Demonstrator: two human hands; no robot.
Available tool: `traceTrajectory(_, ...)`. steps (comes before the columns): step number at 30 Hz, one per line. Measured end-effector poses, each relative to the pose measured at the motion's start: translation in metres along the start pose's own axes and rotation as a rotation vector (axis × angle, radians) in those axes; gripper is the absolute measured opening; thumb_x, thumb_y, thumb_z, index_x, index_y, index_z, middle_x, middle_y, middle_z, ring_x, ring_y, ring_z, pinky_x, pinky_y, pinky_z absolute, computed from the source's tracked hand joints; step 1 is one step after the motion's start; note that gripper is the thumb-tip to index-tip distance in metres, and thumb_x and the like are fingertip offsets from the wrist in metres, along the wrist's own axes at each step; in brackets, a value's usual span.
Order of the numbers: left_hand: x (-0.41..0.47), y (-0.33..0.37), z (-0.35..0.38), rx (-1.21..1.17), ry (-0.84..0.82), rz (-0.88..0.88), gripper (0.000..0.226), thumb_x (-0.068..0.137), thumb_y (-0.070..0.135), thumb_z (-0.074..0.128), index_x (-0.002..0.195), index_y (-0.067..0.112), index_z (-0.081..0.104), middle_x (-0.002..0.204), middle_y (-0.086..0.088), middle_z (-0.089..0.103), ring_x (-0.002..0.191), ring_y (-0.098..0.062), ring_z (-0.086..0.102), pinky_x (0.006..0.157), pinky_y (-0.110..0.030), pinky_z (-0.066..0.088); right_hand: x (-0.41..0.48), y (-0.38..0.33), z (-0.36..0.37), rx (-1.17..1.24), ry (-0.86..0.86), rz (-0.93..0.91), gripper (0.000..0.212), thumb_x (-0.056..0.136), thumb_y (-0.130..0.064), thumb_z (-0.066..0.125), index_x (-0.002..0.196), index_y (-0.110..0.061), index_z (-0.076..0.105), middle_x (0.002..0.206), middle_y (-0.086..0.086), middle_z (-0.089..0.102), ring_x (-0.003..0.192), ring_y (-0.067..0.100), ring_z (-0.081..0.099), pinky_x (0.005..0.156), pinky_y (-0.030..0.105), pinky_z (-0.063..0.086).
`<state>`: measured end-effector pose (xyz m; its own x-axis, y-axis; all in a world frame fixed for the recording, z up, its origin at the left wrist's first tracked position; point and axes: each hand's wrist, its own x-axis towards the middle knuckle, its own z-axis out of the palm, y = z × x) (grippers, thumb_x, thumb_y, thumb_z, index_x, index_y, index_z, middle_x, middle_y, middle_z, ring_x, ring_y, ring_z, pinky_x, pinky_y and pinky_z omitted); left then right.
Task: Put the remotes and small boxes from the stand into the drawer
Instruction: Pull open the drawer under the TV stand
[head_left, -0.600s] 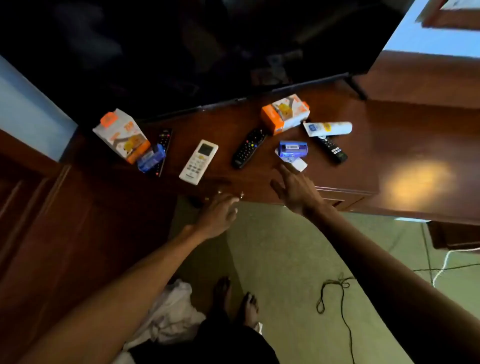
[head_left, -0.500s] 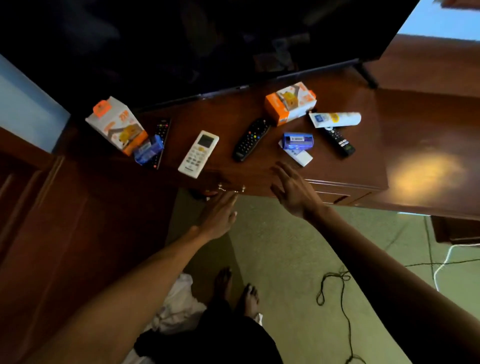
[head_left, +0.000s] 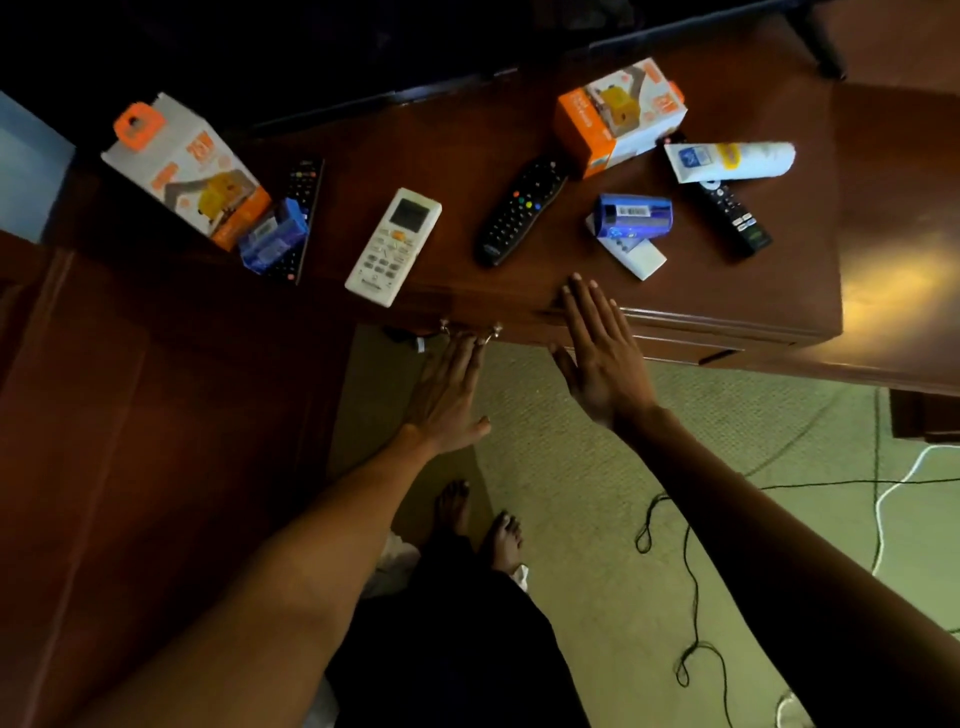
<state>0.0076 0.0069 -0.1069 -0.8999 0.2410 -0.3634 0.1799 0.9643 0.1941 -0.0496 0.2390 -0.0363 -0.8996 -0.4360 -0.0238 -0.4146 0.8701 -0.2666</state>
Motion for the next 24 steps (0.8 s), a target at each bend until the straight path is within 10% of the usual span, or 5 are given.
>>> traceTrajectory(14, -0.081, 0.015, -0.011, -0.022, -0.134, 0.017, 0.080, 0.097, 0.064, 0.023, 0.158, 0.015, 0.005, 0.166, -0.006, 0.005, 0.152, -0.025, 0.010, 0.120, -0.045, 0.012, -0.033, 0.001, -0.022, 0.073, -0.065, -0.061, 0.056, 0.098, -0.027, 0.045, 0.147, -0.003, 0.035, 0.158, 0.020, 0.028, 0.146, 0.035, 0.026, 0.119, 0.045, 0.027)
traceTrajectory(18, -0.089, 0.026, -0.037, -0.173, 0.403, 0.129, 0.053, 0.100, 0.050, 0.032, 0.130, 0.017, 0.060, 0.127, -0.005, 0.064, 0.118, -0.026, 0.059, 0.096, -0.038, 0.036, -0.051, 0.002, -0.015, 0.105, -0.042, -0.041, 0.043, 0.099, -0.030, 0.044, 0.138, -0.011, 0.045, 0.148, 0.013, 0.045, 0.134, 0.031, 0.043, 0.108, 0.047, 0.039)
traceTrajectory(24, -0.041, -0.002, -0.064, -0.046, 0.210, -0.010, 0.064, 0.096, 0.066, 0.030, 0.148, 0.030, 0.035, 0.157, -0.002, 0.032, 0.145, -0.024, 0.027, 0.116, -0.057, 0.014, -0.051, -0.006, 0.004, 0.079, -0.164, 0.071, 0.067, 0.095, -0.060, 0.028, 0.143, -0.015, 0.038, 0.145, 0.011, 0.046, 0.132, 0.029, 0.044, 0.110, 0.045, 0.033)
